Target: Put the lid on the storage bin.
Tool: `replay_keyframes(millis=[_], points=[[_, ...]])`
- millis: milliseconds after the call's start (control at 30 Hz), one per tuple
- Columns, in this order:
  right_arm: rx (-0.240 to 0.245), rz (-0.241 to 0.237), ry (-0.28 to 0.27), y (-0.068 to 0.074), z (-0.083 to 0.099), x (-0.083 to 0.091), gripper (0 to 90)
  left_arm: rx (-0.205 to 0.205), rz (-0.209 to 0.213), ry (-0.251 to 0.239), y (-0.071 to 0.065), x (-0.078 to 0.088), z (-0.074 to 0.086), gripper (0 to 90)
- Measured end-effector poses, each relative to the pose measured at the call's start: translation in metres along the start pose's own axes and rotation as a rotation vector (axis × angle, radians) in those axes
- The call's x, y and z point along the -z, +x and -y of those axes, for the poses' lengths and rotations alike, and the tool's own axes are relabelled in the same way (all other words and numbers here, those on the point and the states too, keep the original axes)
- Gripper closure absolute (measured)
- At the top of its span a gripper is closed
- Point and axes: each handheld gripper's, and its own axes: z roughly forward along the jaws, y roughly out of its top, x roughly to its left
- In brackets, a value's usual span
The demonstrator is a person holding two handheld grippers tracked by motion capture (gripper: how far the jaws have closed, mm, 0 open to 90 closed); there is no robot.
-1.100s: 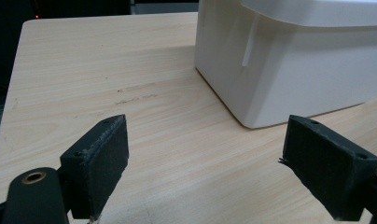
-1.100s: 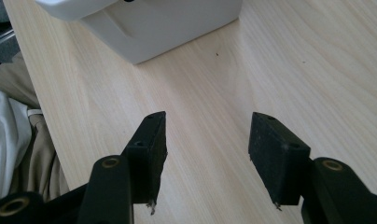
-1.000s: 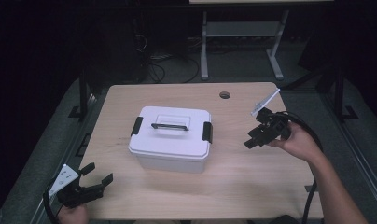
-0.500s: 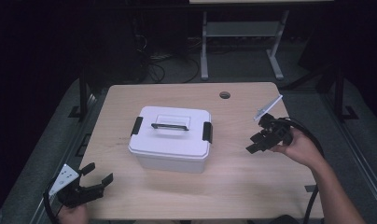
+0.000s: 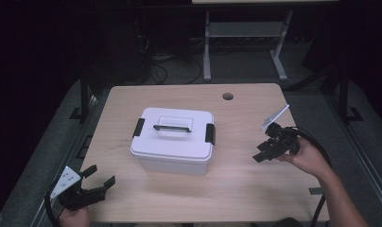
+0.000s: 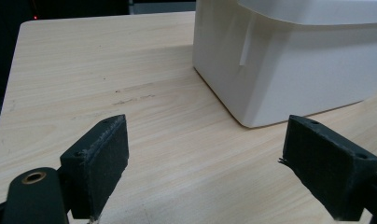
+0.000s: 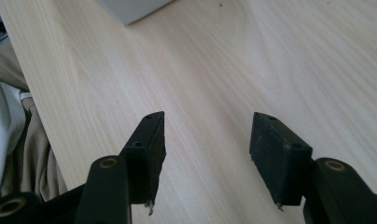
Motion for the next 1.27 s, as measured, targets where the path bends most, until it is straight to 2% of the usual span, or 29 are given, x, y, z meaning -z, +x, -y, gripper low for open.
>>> replay_keyframes(millis=[700,1267], points=[[-0.02,-0.023,0.008,0.002,0.025,-0.016,44.2,-0.003,0.005,0.003,-0.003,-0.002,-0.001,13.5],[-0.037,-0.035,-0.007,0.005,0.043,-0.019,42.5,-0.012,0.007,0.005,-0.004,-0.002,-0.002,13.5]])
